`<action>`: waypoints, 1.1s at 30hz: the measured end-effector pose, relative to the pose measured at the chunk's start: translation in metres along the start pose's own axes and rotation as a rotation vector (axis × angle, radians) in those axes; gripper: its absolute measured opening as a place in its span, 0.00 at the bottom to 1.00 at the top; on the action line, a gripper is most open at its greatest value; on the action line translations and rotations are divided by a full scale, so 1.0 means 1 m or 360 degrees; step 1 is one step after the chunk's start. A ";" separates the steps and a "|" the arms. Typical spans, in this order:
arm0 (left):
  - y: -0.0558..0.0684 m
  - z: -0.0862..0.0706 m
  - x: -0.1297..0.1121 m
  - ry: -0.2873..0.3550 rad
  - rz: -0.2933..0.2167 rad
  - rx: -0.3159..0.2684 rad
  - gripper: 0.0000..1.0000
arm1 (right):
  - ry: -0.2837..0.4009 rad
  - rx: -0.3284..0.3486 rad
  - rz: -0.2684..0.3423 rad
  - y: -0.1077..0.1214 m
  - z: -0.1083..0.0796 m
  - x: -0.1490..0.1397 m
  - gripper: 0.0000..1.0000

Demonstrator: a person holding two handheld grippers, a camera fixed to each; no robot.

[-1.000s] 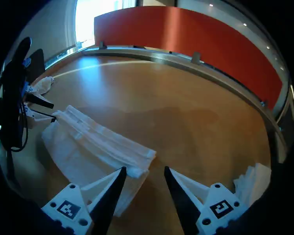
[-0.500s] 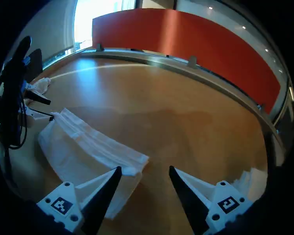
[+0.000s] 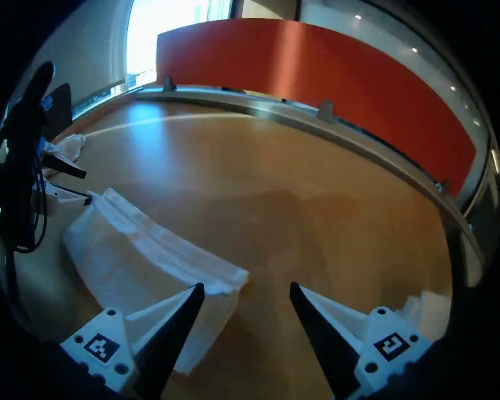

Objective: Fold towel

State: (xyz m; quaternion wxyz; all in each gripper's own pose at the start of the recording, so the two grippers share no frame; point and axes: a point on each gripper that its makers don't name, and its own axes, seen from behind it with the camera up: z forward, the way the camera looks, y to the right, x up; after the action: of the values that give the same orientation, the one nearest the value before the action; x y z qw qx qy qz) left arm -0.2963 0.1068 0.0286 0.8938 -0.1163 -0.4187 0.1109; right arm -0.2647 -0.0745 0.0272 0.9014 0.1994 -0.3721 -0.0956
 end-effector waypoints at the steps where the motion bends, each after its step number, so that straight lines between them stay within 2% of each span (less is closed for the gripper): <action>1: 0.000 0.000 0.000 0.0002 -0.0003 0.0000 0.96 | 0.0002 0.0000 0.0000 0.000 0.000 0.000 0.99; 12: -0.005 -0.003 0.001 0.0014 -0.0017 0.0014 0.96 | 0.0021 0.0000 0.0002 0.000 -0.003 0.005 0.99; 21: -0.003 -0.008 -0.002 0.0019 -0.0030 0.0008 0.96 | 0.0023 0.0009 0.0009 -0.004 -0.009 0.003 0.99; 33: 0.003 -0.029 -0.032 -0.0002 -0.0083 0.0003 0.96 | 0.0027 0.0027 0.0035 -0.020 -0.034 -0.015 0.99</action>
State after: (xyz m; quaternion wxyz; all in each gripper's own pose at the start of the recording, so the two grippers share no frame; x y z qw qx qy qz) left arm -0.2946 0.0963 -0.0135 0.8963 -0.1045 -0.4220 0.0880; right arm -0.2522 -0.0776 -0.0128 0.9039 0.2037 -0.3674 -0.0810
